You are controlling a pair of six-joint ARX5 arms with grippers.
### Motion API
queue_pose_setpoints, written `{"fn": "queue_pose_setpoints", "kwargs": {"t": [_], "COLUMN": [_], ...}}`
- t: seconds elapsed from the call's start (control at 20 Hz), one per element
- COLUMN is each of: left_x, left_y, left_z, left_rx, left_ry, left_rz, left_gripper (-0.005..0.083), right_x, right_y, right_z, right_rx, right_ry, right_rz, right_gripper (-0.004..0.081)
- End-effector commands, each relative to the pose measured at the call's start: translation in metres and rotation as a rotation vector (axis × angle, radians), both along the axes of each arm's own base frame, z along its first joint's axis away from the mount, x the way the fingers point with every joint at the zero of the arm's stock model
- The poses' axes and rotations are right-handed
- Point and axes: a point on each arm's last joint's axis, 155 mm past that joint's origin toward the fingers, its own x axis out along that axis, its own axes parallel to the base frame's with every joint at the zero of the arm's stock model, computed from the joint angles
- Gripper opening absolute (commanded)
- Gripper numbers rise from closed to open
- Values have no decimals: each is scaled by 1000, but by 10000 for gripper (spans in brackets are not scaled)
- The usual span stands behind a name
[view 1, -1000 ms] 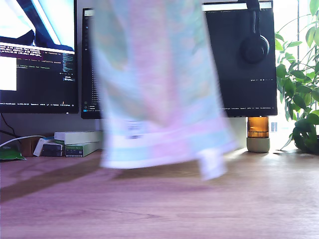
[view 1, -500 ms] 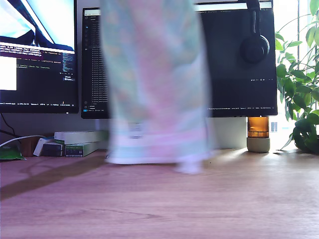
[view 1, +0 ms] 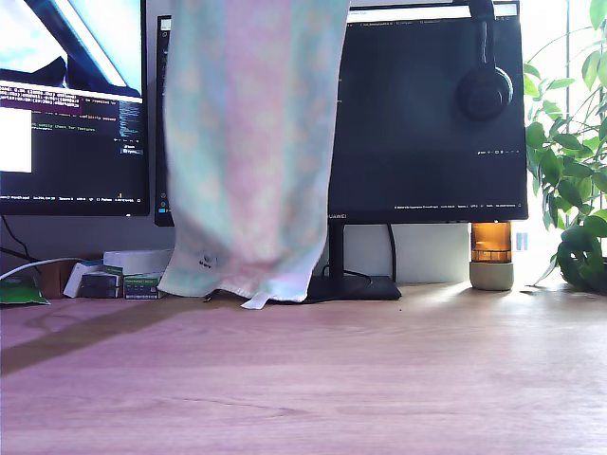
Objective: Fold the tea towel to a neat square and place it to the right
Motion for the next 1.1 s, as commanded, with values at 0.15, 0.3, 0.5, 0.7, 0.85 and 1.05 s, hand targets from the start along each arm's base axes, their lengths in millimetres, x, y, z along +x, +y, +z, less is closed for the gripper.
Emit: {"fn": "queue_pose_setpoints", "kwargs": {"t": [0.15,0.3,0.5,0.7,0.85,1.05], "left_x": [5,18,25,29,30,37], "left_y": [8,10,13,17,18,21], "left_z": [0,36,58,70,79,72], "left_rx": [-1,-68,-97,-110,-119,-114], "left_ry": [-2,-133,-222,-273,-309,-299], "left_rz": [26,66,76,85,87,96], "left_gripper": [-21,-21,-21,-21,-21,-21], "right_x": [2,11,16,18,22,24], "right_y": [-7,-6,-5,-10,-16,-19], "right_z": [22,54,82,103,115,113], "right_rx": [41,115,179,206,227,225], "right_ry": [-58,-167,-267,-345,-389,-385], "right_rz": [-14,-23,-30,-55,-66,-63], "right_gripper": [-13,-13,-13,-13,-13,-13]}}
